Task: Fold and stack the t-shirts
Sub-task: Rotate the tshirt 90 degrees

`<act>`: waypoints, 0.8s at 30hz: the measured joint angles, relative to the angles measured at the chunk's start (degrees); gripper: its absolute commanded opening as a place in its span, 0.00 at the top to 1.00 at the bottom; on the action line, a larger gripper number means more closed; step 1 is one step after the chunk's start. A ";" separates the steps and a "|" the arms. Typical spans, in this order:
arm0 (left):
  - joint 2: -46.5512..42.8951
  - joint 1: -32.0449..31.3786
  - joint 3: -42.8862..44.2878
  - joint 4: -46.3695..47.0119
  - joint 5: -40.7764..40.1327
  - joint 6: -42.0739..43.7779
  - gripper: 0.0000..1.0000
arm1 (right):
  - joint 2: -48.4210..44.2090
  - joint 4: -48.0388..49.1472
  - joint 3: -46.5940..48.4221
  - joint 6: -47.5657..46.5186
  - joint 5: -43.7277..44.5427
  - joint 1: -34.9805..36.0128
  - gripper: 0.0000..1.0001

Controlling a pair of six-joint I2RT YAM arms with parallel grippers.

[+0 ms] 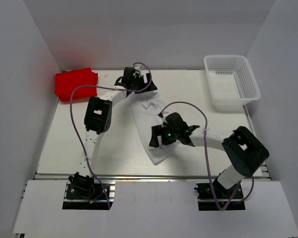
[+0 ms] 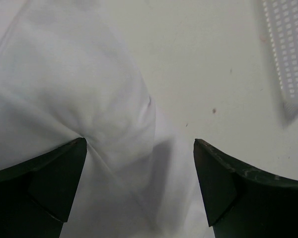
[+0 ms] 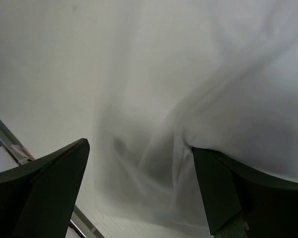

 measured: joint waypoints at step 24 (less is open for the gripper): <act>5.29 -3.87 18.62 -6.05 -4.76 3.23 0.00 | -5.62 -13.16 11.23 -5.42 10.05 10.14 0.10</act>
